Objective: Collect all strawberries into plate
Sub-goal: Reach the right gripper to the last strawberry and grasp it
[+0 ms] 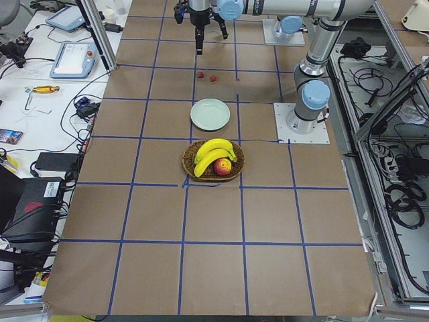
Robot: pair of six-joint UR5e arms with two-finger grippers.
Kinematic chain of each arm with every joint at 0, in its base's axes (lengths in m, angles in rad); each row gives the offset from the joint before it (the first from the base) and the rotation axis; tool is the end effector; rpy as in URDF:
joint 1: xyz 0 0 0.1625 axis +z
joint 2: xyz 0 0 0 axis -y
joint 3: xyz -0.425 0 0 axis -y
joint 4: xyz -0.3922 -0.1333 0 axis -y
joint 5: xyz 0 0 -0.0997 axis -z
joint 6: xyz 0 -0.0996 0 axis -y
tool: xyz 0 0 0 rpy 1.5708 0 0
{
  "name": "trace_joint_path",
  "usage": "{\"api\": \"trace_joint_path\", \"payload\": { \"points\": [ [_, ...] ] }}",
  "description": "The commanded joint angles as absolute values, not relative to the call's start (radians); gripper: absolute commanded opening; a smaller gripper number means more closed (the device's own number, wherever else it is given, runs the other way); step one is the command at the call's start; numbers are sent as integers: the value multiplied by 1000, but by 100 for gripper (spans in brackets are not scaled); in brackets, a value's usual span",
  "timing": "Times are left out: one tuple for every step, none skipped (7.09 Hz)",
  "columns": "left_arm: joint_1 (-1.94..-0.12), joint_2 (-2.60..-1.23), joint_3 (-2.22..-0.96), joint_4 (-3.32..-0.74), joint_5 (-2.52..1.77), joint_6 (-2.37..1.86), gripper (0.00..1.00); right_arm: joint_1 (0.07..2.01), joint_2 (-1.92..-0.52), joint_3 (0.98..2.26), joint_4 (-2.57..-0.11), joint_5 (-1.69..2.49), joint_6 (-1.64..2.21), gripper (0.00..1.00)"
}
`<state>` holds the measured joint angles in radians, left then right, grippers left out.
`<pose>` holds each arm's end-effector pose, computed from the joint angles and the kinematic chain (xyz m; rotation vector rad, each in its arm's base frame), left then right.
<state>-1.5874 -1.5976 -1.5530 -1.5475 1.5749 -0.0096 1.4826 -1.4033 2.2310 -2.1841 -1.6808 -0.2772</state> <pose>-0.1413 -0.5024 0.4857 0.0109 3.1376 -0.0225 0.0856 -0.4217 0.1748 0.3060 -3.0371 -0.3535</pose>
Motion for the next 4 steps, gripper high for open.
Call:
{"api": "trace_joint_path", "payload": {
  "points": [
    [-1588,-1598,-1554,-1546,1574,-11,100,1482,-1401,2238,-2191,-1675,-290,77],
    [-1588,-1598,-1554,-1546,1574,-11,100,1482,-1402,2240,-2189,-1680,-310,50],
    [-1588,-1598,-1554,-1546,1574,-11,100,1482,-1402,2241,-2187,-1687,-331,30],
    [-1589,-1598,-1554,-1546,1575,-11,100,1482,-1404,2241,-2187,-1689,-336,25]
  ]
}}
